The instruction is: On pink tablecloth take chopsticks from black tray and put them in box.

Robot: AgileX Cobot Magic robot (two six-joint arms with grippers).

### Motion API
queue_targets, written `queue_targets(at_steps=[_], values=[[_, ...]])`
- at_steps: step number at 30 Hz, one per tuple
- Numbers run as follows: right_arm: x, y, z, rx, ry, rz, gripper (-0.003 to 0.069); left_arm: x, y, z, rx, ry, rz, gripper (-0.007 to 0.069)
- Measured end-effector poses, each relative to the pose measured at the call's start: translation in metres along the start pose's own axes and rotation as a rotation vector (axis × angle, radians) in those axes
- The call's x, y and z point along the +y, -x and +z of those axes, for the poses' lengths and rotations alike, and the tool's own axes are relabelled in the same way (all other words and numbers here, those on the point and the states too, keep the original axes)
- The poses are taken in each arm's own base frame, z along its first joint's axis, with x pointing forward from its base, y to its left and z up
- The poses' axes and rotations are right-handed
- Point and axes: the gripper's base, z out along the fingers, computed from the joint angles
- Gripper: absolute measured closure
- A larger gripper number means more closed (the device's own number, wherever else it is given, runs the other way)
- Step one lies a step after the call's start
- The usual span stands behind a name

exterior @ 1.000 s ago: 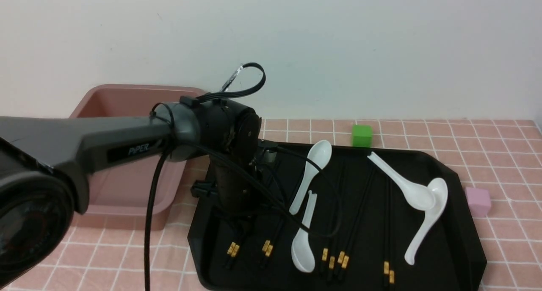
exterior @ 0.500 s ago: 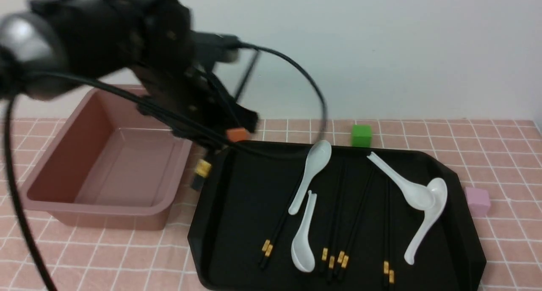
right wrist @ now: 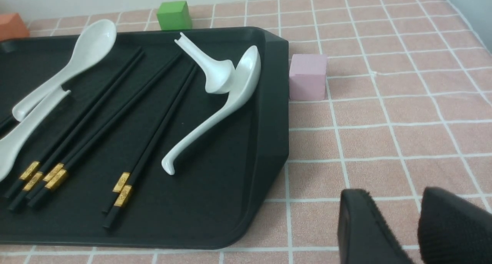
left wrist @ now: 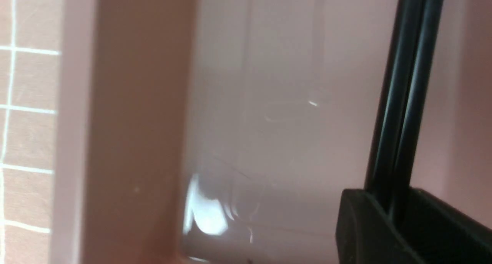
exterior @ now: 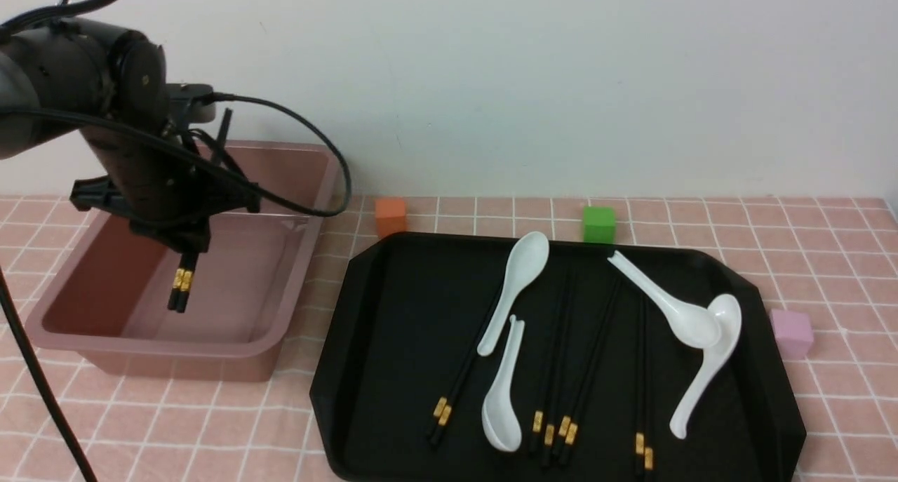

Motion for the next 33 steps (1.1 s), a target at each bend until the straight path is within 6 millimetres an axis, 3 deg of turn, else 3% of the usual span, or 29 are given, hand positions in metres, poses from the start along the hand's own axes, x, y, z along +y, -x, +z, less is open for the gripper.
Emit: queue_targets(at_steps=[4, 8, 10, 13, 16, 19, 20, 21, 23, 25, 29, 31, 33], values=[[0.000, 0.000, 0.000, 0.000, 0.000, 0.000, 0.0419, 0.003, 0.001, 0.002, 0.000, 0.005, -0.004, 0.0484], [0.000, 0.000, 0.000, 0.000, 0.000, 0.000, 0.0419, 0.003, 0.000, 0.002, 0.011, 0.007, -0.006, 0.0405], [0.000, 0.000, 0.000, 0.000, 0.000, 0.000, 0.0419, 0.005, -0.003, 0.000, 0.038, 0.017, -0.006, 0.0315], [0.000, 0.000, 0.000, 0.000, 0.000, 0.000, 0.0419, 0.006, -0.004, -0.013, 0.043, 0.020, -0.011, 0.0254], [0.000, 0.000, 0.000, 0.000, 0.000, 0.001, 0.0419, 0.009, -0.004, -0.046, -0.021, -0.005, -0.027, 0.0254], [0.000, 0.000, 0.000, 0.000, 0.000, 0.001, 0.0419, 0.016, -0.014, -0.101, -0.144, -0.051, -0.050, 0.0336], [0.000, 0.000, 0.000, 0.000, 0.000, 0.001, 0.0419, 0.018, -0.019, -0.115, -0.182, -0.062, -0.053, 0.0379], [0.000, 0.000, 0.000, 0.000, 0.000, 0.001, 0.0419, 0.019, -0.022, -0.117, -0.185, -0.063, -0.052, 0.0388], [0.000, 0.000, 0.000, 0.000, 0.000, 0.001, 0.0419, 0.028, -0.047, -0.158, -0.316, -0.106, -0.064, 0.0512], [0.000, 0.000, 0.000, 0.000, 0.000, 0.001, 0.0419, 0.033, -0.070, -0.173, -0.383, -0.139, -0.075, 0.0596], [0.000, 0.000, 0.000, 0.000, 0.000, 0.001, 0.0419, 0.042, -0.124, -0.185, -0.497, -0.213, -0.107, 0.0638], [0.000, 0.000, 0.000, 0.000, 0.000, 0.001, 0.0419, 0.044, -0.142, -0.176, -0.502, -0.228, -0.118, 0.0638], [0.000, 0.000, 0.000, 0.000, 0.000, 0.001, 0.0419, 0.048, -0.175, -0.171, -0.572, -0.273, -0.146, 0.0638]])
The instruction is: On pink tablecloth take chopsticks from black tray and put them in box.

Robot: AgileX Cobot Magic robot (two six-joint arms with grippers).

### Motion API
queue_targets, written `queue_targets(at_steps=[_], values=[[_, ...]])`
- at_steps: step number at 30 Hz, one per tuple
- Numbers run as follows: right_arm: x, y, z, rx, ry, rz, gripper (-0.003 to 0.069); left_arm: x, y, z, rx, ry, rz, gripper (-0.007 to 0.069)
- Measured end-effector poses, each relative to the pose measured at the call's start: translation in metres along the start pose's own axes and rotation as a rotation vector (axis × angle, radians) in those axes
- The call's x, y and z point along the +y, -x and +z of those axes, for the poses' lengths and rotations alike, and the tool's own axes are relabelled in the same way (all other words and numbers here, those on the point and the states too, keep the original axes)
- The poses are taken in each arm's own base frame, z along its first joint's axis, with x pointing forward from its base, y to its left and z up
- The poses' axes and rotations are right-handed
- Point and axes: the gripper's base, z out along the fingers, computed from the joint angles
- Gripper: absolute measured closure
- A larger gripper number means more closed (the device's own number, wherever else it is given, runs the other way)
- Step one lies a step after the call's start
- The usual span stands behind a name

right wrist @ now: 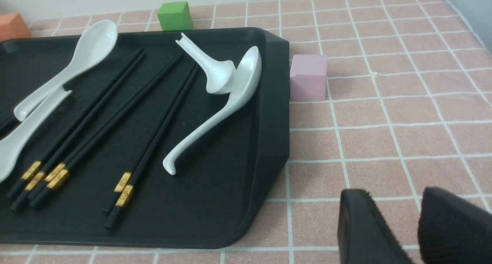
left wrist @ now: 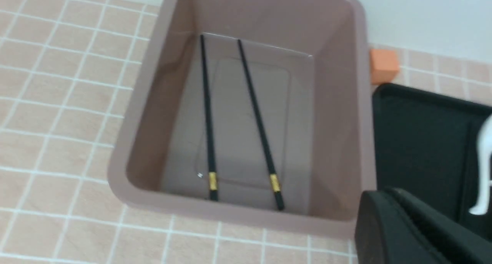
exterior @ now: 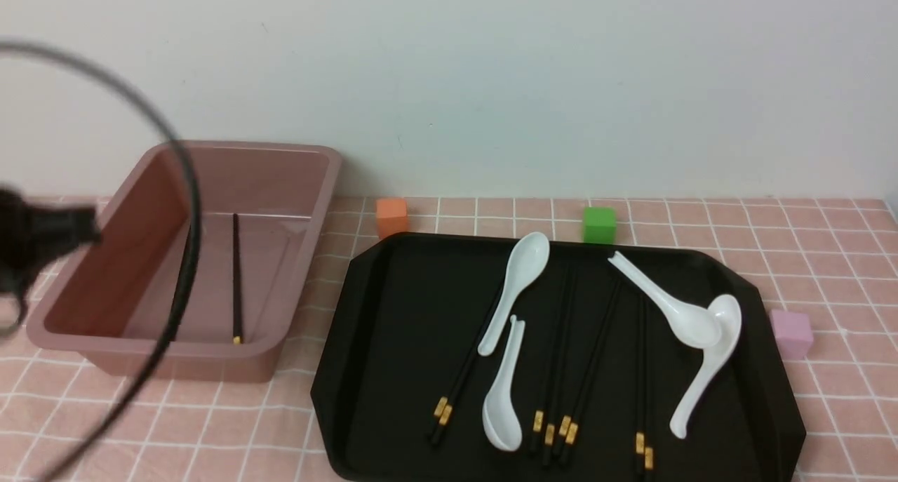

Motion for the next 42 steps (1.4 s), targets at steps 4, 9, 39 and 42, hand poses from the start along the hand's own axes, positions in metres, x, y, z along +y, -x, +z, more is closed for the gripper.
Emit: queue_targets(at_steps=[4, 9, 39, 42], values=[[0.000, 0.000, 0.000, 0.000, 0.000, 0.000, 0.0419, 0.009, -0.030, -0.018, -0.116, -0.050, -0.030, 0.0638], [0.000, 0.000, 0.000, 0.000, 0.000, 0.000, 0.0419, 0.020, -0.061, -0.028, -0.173, -0.070, -0.035, 0.0638], [0.000, 0.000, 0.000, 0.000, 0.000, -0.001, 0.0419, 0.059, -0.174, -0.031, -0.265, -0.079, -0.064, 0.0638], [0.000, 0.000, 0.000, 0.000, 0.000, -0.001, 0.0419, 0.062, -0.185, -0.031, -0.200, -0.053, -0.072, 0.0638]])
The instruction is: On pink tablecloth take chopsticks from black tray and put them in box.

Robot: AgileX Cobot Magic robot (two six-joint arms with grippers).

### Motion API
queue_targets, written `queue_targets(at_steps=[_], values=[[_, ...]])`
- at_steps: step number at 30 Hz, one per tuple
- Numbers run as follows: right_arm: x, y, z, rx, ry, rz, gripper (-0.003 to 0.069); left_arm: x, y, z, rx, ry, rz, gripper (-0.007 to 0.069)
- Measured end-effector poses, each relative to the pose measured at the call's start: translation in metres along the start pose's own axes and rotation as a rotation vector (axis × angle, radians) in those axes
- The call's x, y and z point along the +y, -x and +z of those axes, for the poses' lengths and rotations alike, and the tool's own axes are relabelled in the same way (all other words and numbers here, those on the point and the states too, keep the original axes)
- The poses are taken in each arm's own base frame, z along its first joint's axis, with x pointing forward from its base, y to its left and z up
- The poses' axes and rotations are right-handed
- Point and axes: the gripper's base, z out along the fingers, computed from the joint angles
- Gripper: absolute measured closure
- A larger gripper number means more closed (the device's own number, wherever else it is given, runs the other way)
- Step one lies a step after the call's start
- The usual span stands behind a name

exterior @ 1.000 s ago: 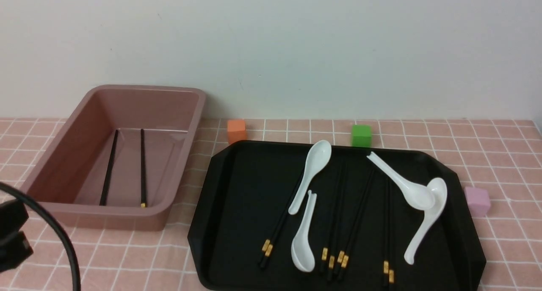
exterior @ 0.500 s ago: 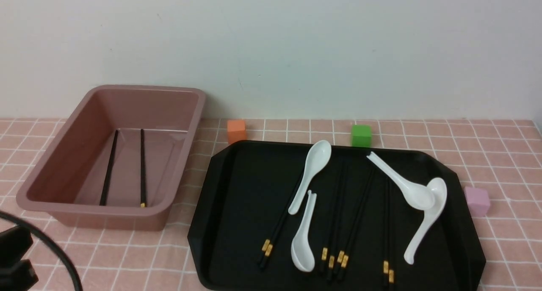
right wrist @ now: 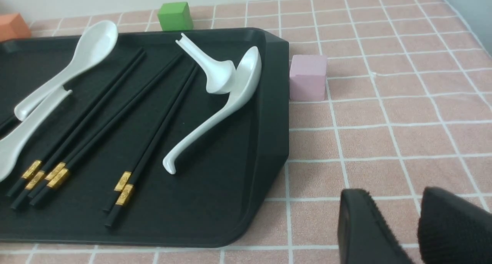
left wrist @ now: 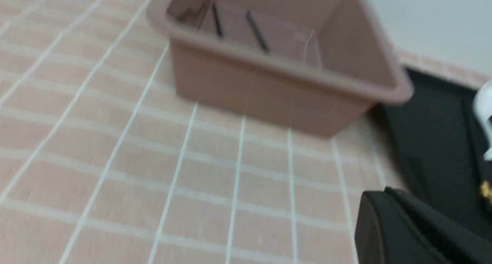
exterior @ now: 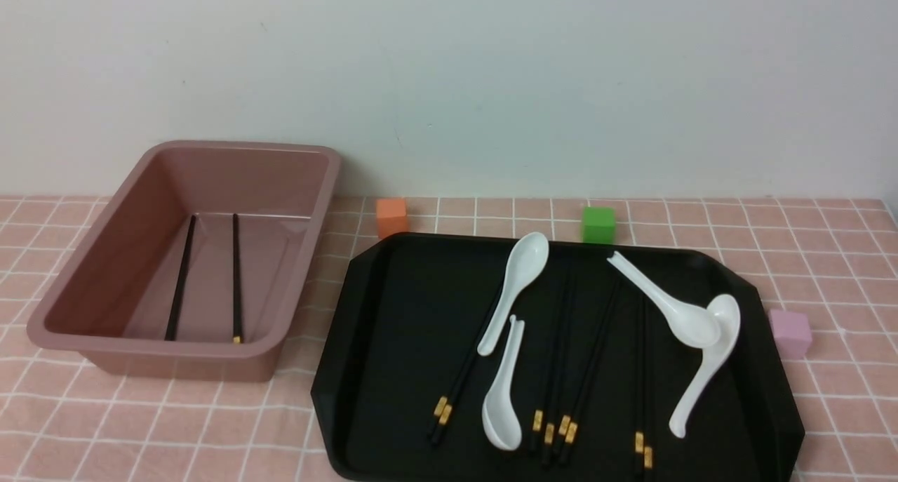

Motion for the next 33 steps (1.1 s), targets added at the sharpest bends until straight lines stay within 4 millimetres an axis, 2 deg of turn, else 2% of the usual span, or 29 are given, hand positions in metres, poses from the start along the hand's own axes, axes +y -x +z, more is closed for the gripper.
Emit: queue_targets(at_steps=[33], values=[[0.0000, 0.0000, 0.0000, 0.000, 0.000, 0.001, 0.0419, 0.0007, -0.0020, -0.0001, 0.018, 0.008, -0.006, 0.0638]])
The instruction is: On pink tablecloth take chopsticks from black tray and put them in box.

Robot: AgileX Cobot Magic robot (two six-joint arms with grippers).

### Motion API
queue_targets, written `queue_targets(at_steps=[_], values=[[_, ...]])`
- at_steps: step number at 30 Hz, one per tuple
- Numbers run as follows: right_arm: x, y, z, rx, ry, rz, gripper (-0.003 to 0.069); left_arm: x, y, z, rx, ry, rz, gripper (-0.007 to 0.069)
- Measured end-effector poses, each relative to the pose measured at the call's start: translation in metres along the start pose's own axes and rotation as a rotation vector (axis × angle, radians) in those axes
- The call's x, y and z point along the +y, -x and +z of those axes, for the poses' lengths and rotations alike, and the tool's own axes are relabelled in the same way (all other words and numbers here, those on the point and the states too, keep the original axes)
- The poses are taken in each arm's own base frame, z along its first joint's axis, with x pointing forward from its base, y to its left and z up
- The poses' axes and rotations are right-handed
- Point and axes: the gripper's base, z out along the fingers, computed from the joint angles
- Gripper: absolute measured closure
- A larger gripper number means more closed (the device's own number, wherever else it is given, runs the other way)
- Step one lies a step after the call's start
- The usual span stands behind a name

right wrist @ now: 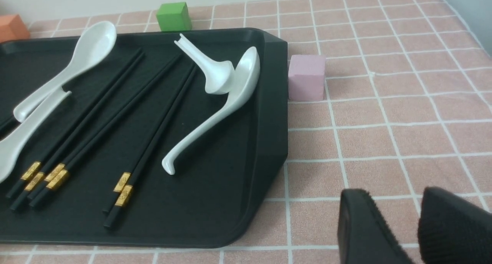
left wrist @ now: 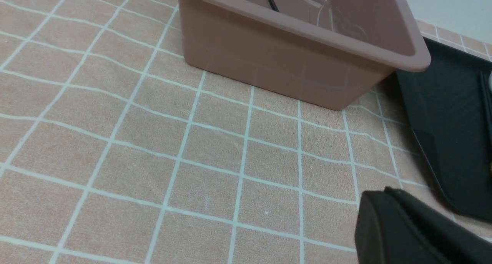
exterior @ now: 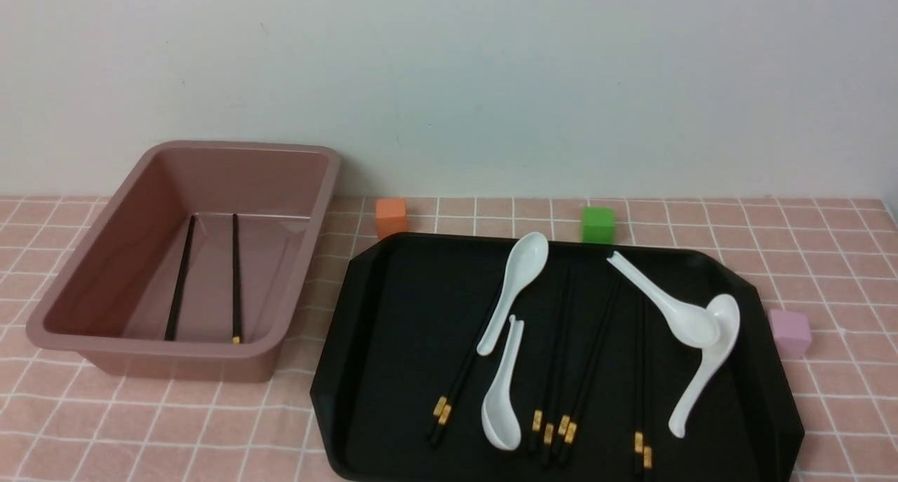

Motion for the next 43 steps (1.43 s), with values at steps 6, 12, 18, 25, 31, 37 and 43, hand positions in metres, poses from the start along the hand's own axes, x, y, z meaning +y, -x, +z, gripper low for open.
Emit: queue_targets(at_steps=[6, 12, 18, 25, 31, 37, 43], values=[[0.0000, 0.0000, 0.0000, 0.000, 0.000, -0.001, 0.0419, 0.0000, 0.0000, 0.0000, 0.000, 0.000, 0.000, 0.0637], [0.0000, 0.0000, 0.0000, 0.000, 0.000, -0.001, 0.0419, 0.0000, 0.0000, 0.0000, 0.000, 0.000, 0.000, 0.0637], [0.0000, 0.0000, 0.0000, 0.000, 0.000, -0.001, 0.0419, 0.0000, 0.0000, 0.0000, 0.000, 0.000, 0.000, 0.0637], [0.0000, 0.0000, 0.0000, 0.000, 0.000, -0.001, 0.0419, 0.0000, 0.0000, 0.0000, 0.000, 0.000, 0.000, 0.0634], [0.0000, 0.0000, 0.0000, 0.000, 0.000, 0.000, 0.0419, 0.0000, 0.0000, 0.0000, 0.000, 0.000, 0.000, 0.0626], [0.0000, 0.0000, 0.0000, 0.000, 0.000, 0.000, 0.0419, 0.0000, 0.0000, 0.0000, 0.000, 0.000, 0.000, 0.0622], [0.0000, 0.0000, 0.0000, 0.000, 0.000, 0.000, 0.0419, 0.0000, 0.0000, 0.0000, 0.000, 0.000, 0.000, 0.0620]])
